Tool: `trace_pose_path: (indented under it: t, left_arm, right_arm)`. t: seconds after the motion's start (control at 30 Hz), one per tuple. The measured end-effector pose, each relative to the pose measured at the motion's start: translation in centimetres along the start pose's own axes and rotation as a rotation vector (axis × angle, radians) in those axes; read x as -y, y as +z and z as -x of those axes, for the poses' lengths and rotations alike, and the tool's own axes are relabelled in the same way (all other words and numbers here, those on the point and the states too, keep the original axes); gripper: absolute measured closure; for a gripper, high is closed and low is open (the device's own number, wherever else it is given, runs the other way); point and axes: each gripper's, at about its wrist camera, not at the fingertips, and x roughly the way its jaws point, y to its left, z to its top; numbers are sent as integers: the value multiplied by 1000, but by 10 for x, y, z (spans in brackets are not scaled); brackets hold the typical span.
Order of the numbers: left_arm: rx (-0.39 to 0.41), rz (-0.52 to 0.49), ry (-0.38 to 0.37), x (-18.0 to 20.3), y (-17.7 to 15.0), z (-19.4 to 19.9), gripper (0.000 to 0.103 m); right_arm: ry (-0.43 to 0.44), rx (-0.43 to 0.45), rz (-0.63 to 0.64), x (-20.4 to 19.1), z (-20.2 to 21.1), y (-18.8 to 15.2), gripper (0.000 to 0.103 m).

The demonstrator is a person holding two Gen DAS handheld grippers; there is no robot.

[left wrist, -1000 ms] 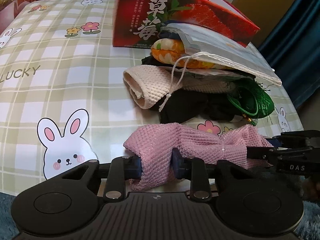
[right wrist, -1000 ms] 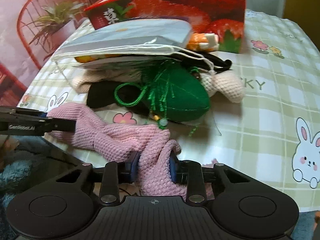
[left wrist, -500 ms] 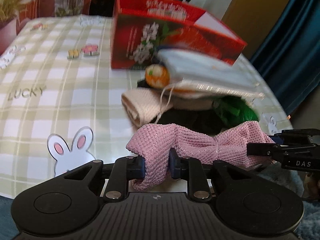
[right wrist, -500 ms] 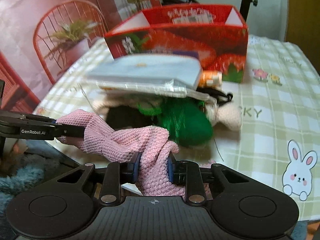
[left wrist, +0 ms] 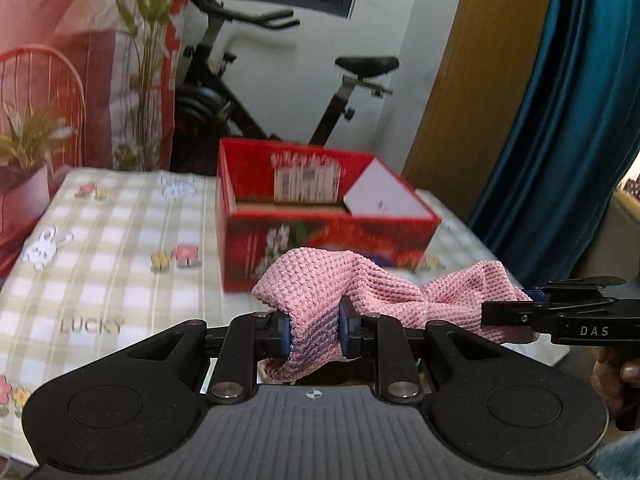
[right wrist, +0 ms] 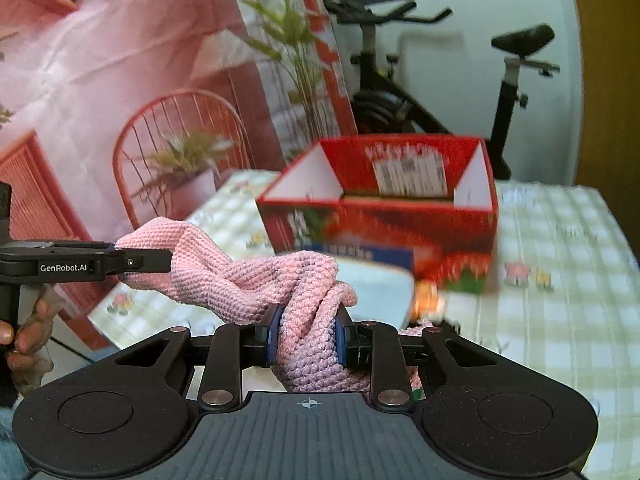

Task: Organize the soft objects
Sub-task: 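Lift the pink towel with the left gripper and carry it over the red box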

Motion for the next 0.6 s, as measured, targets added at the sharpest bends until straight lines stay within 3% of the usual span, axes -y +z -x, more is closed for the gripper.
trace_pose_path:
  t: [0.33, 0.6]
  left_arm:
    - [69, -53, 7, 7, 39, -10, 80]
    - [60, -46, 8, -1, 74, -43, 80]
  right_arm:
    - [-34, 86, 57, 9, -4, 51, 79]
    - [-52, 109, 60, 32, -29, 93, 79]
